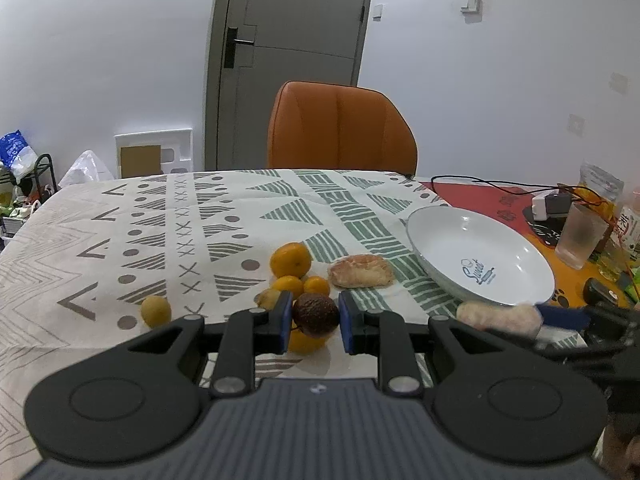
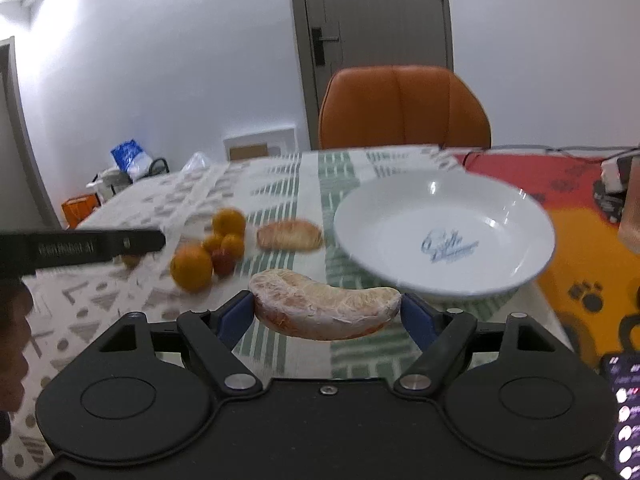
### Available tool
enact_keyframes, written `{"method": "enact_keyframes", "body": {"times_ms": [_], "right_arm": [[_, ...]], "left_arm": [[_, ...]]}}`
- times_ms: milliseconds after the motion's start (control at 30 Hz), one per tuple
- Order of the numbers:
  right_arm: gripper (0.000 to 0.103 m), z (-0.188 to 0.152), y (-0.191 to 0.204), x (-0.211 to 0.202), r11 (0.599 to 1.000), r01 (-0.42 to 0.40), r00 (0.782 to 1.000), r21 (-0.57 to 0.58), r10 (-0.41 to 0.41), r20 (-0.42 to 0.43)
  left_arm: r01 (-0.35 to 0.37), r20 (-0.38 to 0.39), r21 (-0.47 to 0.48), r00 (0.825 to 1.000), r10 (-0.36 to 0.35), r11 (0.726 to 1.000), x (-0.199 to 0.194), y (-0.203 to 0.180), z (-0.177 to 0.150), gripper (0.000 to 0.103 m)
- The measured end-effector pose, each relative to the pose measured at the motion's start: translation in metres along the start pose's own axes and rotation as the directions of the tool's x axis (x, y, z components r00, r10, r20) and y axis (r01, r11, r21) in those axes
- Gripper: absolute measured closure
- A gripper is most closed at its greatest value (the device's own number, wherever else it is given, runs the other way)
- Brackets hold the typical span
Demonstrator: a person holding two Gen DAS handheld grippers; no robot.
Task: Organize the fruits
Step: 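Carry the pomelo segment to the white bowl with the right gripper while the left gripper holds the plum, then lower the pomelo segment into the white bowl and open the right gripper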
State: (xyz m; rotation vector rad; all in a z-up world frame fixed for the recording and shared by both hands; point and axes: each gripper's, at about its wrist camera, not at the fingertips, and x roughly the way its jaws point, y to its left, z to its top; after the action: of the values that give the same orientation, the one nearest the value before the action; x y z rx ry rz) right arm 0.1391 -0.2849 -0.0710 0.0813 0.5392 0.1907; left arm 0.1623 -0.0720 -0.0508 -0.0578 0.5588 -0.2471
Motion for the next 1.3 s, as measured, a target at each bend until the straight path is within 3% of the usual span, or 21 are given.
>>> {"method": "enact_keyframes", "body": {"times_ms": [733, 1300], "right_arm": [[0.026, 0.016, -0.062, 0.016, 0.991, 0.118, 0.99, 0.069, -0.122, 0.064], [0.022, 0.018, -0.097, 0.026, 0.985, 0.127, 0.985, 0.121, -0.139, 0.098]], "left_arm": [[0.056, -0.026, 0.094, 0.998, -0.054, 0.994, 0.033, -0.049, 0.016, 0.08], [0.084, -0.045, 0.139, 0.996, -0.078, 0.987, 0.063, -0.082, 0.027, 0.08]]}}
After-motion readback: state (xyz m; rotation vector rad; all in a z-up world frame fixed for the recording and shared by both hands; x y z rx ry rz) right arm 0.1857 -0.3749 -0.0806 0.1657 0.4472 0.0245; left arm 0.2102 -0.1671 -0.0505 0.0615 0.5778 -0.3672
